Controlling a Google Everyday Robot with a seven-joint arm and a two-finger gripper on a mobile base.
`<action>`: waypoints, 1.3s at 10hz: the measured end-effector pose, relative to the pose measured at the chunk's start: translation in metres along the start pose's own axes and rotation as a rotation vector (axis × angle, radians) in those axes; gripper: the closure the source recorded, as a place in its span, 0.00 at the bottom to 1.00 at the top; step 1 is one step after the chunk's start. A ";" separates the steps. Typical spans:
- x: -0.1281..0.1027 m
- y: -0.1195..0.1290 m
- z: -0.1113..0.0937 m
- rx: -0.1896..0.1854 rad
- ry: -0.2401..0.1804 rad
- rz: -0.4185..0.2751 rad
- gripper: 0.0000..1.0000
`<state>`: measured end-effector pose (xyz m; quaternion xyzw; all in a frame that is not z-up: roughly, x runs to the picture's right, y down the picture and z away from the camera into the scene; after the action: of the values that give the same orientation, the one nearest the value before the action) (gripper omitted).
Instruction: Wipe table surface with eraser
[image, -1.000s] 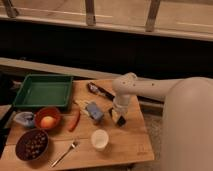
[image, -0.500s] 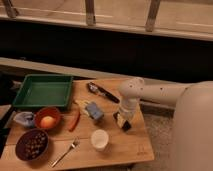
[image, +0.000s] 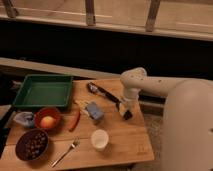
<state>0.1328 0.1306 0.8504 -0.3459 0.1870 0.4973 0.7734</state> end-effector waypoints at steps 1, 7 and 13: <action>-0.009 0.012 -0.001 -0.004 -0.007 -0.027 1.00; 0.028 0.085 0.007 -0.027 0.015 -0.169 1.00; 0.042 0.015 0.015 -0.024 0.075 -0.013 1.00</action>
<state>0.1367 0.1723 0.8289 -0.3748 0.2076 0.4811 0.7648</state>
